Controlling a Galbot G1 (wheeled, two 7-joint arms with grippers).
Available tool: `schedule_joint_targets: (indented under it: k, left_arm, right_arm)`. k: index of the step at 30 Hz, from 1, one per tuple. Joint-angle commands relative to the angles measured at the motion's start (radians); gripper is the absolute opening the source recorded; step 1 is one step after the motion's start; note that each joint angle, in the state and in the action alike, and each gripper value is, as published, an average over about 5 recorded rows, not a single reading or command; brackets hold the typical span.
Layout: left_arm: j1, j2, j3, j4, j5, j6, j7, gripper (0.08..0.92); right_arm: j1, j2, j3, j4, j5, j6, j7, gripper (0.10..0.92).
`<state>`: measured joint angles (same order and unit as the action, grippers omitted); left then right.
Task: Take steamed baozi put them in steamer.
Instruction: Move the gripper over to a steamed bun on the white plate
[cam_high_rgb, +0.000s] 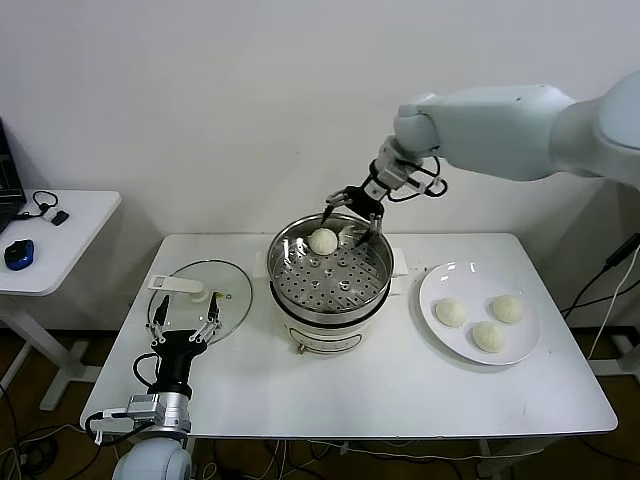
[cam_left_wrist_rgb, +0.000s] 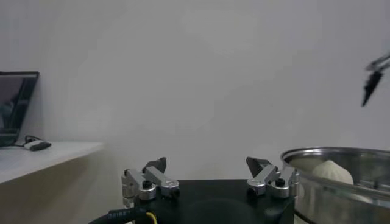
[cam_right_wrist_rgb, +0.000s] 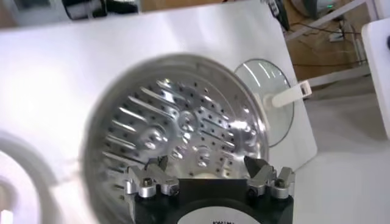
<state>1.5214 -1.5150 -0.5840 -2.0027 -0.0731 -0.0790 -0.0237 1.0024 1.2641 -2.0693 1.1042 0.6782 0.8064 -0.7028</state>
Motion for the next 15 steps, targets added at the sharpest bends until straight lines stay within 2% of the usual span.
schedule_joint_targets:
  k: [1, 8, 15]
  left_arm:
    - [-0.003, 0.003, 0.004, 0.003, -0.001, 0.002, 0.001, 0.823]
    - [-0.006, 0.008, 0.009, 0.014, -0.002, 0.000, 0.002, 0.823]
    - [-0.009, 0.010, 0.010, 0.023, -0.002, 0.000, 0.004, 0.823]
  right_arm:
    - [0.201, -0.166, -0.168, 0.270, 0.196, -0.690, -0.105, 0.823]
    - [0.238, -0.262, -0.205, 0.361, 0.245, -0.864, -0.151, 0.823]
    - [0.193, -0.354, -0.207, 0.373, 0.242, -0.952, -0.174, 0.823]
